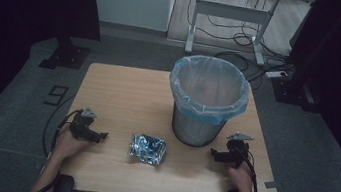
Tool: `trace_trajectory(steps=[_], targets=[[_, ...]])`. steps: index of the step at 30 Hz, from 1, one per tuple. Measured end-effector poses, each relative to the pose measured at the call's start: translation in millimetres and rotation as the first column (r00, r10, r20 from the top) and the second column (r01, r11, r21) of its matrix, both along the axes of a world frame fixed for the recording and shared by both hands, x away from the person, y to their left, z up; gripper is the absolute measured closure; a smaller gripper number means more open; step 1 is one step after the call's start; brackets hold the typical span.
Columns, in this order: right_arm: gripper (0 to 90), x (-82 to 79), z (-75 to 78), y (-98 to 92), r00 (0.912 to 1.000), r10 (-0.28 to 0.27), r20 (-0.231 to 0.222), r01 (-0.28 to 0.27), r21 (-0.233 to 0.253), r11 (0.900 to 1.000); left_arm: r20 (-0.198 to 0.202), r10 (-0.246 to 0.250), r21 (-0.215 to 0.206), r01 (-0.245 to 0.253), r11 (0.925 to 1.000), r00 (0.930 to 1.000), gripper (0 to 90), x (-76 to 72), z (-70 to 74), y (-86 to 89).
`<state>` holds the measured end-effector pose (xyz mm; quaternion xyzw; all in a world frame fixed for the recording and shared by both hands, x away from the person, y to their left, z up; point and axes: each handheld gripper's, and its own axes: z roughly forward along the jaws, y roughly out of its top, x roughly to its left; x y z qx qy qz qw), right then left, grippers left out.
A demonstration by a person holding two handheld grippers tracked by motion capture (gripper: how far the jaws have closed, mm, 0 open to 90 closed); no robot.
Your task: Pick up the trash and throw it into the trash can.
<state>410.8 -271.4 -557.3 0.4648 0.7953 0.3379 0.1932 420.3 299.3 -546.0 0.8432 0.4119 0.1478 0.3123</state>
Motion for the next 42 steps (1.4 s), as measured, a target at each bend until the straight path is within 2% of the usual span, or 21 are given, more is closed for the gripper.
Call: trace_trajectory(steps=[6,14,20,28,33,34,35,36,37,38,39,40,42], targets=[[0.0,-0.8,0.0,0.4,1.0000,0.000,-0.001,0.000,0.001,1.000,-0.015,-0.009,0.001,0.009,1.0000,0.9999,0.8,-0.8,2.9,-2.3],[0.0,-1.0,0.0,0.5,1.0000,0.000,0.000,0.000,0.000,1.000,0.013,-0.043,-0.004,0.043,0.9991,0.9990,0.7,-6.4,14.6,-12.3],[0.0,-1.0,0.0,0.4,1.0000,0.001,0.000,-0.001,0.000,1.000,0.019,-0.080,-0.021,0.081,0.9965,0.9966,0.7,-9.6,24.8,-25.4],[0.0,-1.0,0.0,0.5,1.0000,0.000,0.000,0.000,0.000,1.000,0.018,-0.140,-0.050,0.140,0.9888,0.9900,0.0,-15.8,38.7,-48.3],[0.0,-1.0,0.0,0.5,1.0000,0.000,0.000,0.000,0.001,1.000,0.039,-0.190,-0.059,0.192,0.9795,0.9810,0.0,-20.6,47.9,-68.7],[0.0,-1.0,0.0,0.4,1.0000,0.001,0.000,-0.001,0.000,1.000,0.039,-0.190,-0.059,0.192,0.9795,0.9810,0.0,-20.6,47.9,-68.7],[0.0,-1.0,0.0,0.4,1.0000,0.000,0.000,0.000,0.000,1.000,0.051,-0.212,-0.063,0.215,0.9745,0.9758,0.0,-22.8,51.3,-77.4],[0.0,-1.0,0.0,0.4,1.0000,0.000,0.000,0.000,0.000,1.000,0.051,-0.212,-0.063,0.215,0.9745,0.9758,0.0,-22.8,51.3,-77.4],[0.0,-1.0,0.0,0.4,1.0000,0.001,0.000,-0.001,0.000,1.000,0.057,-0.236,-0.064,0.240,0.9687,0.9700,0.0,-24.6,53.8,-85.4],[0.0,-1.0,0.0,0.4,1.0000,0.001,0.000,-0.001,0.000,1.000,0.061,-0.243,-0.068,0.247,0.9666,0.9681,0.0,-25.3,54.4,-89.1],[0.0,-1.0,0.0,0.5,1.0000,0.000,-0.001,0.000,0.001,1.000,0.064,-0.262,-0.075,0.267,0.9608,0.9628,0.0,-26.9,55.3,-97.4],[0.0,-1.0,0.0,0.5,1.0000,0.000,-0.001,0.000,0.001,1.000,0.064,-0.262,-0.075,0.267,0.9608,0.9628,0.0,-26.9,55.3,-97.4],[0.0,-1.0,0.0,0.4,1.0000,0.000,0.000,0.000,-0.001,1.000,0.063,-0.289,-0.077,0.293,0.9529,0.9553,0.0,-28.3,54.8,-107.4]])
